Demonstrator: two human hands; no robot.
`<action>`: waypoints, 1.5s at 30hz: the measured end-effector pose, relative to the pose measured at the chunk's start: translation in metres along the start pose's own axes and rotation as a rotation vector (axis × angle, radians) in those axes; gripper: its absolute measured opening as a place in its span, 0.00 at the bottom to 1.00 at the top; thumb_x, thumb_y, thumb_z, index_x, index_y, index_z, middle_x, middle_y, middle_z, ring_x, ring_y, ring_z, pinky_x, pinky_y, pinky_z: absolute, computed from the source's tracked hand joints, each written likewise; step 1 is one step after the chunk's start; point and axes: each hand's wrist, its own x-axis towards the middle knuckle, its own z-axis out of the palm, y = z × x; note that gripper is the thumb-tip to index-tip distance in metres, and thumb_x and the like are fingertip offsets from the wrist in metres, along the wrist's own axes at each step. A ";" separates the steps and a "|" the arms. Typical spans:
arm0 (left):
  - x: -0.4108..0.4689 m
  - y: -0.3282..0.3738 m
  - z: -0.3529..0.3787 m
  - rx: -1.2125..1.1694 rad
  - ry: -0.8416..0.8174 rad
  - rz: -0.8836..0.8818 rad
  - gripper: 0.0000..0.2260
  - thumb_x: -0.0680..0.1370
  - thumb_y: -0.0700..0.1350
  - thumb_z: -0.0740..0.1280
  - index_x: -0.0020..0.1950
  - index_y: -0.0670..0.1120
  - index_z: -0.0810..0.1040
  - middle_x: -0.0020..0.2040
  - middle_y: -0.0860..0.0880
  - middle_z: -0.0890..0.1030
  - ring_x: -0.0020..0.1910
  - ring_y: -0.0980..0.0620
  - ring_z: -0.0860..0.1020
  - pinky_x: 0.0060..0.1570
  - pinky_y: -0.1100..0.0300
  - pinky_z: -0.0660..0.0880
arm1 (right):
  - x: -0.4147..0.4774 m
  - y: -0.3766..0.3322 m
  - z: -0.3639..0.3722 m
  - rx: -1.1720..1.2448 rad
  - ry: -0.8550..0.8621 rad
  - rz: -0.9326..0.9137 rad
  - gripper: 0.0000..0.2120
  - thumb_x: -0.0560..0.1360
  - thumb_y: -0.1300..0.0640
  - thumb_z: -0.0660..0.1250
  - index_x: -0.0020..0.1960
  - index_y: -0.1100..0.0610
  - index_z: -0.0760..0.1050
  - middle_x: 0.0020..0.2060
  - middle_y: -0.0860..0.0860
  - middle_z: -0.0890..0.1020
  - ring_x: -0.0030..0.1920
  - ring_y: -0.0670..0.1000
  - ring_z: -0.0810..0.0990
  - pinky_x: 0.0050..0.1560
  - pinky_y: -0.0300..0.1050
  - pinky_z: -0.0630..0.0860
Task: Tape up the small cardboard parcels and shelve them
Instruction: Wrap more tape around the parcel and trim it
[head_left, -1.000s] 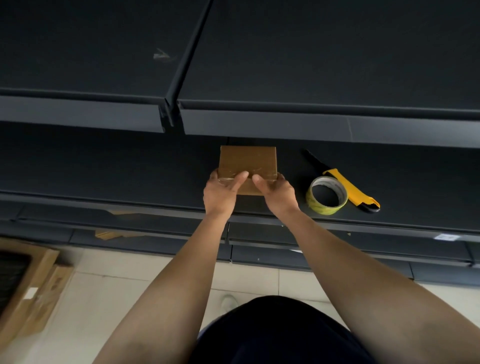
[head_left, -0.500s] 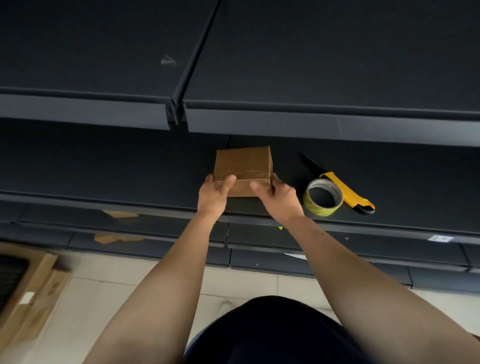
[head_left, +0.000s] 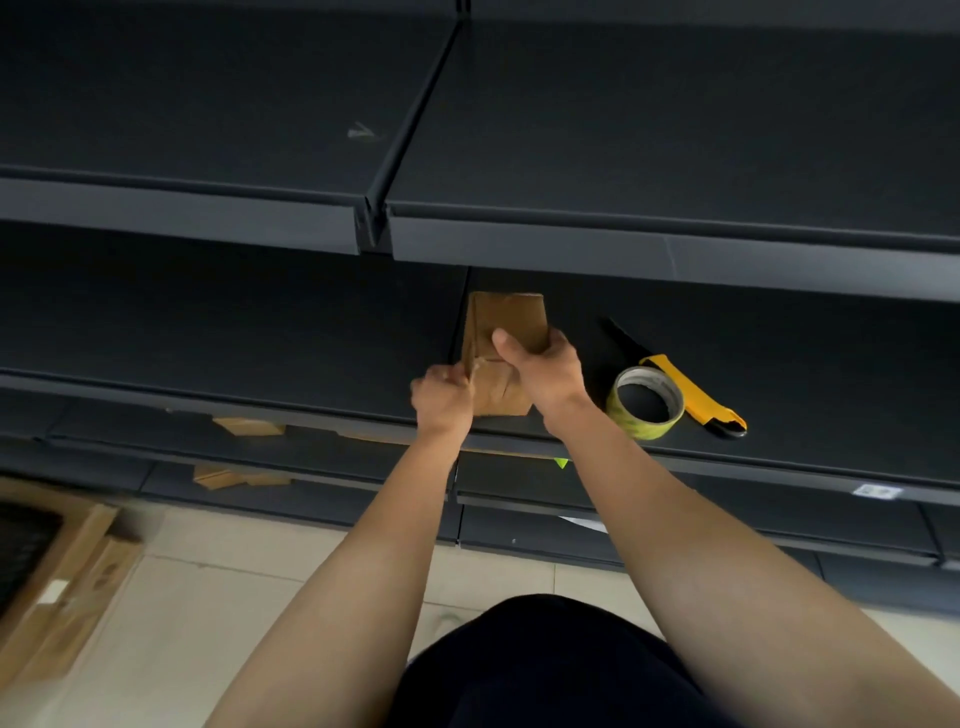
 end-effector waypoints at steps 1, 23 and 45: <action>-0.003 0.005 -0.001 -0.060 -0.007 -0.005 0.22 0.81 0.56 0.54 0.54 0.40 0.77 0.55 0.39 0.78 0.55 0.41 0.77 0.57 0.49 0.73 | -0.001 0.000 0.005 -0.027 0.000 -0.030 0.26 0.71 0.44 0.71 0.64 0.53 0.69 0.50 0.47 0.78 0.49 0.49 0.77 0.45 0.38 0.73; -0.002 -0.009 -0.020 -0.187 0.114 -0.075 0.17 0.81 0.55 0.59 0.49 0.41 0.74 0.44 0.43 0.79 0.43 0.47 0.78 0.43 0.52 0.75 | 0.003 0.023 -0.006 -0.062 0.015 0.179 0.38 0.64 0.42 0.77 0.67 0.56 0.67 0.56 0.50 0.76 0.52 0.50 0.74 0.54 0.43 0.72; -0.003 -0.027 -0.020 -0.198 -0.017 0.018 0.20 0.77 0.57 0.66 0.62 0.47 0.66 0.50 0.53 0.74 0.49 0.54 0.75 0.47 0.63 0.70 | -0.008 0.040 0.003 0.287 -0.047 0.203 0.20 0.78 0.59 0.63 0.70 0.54 0.67 0.59 0.52 0.77 0.60 0.53 0.76 0.66 0.51 0.68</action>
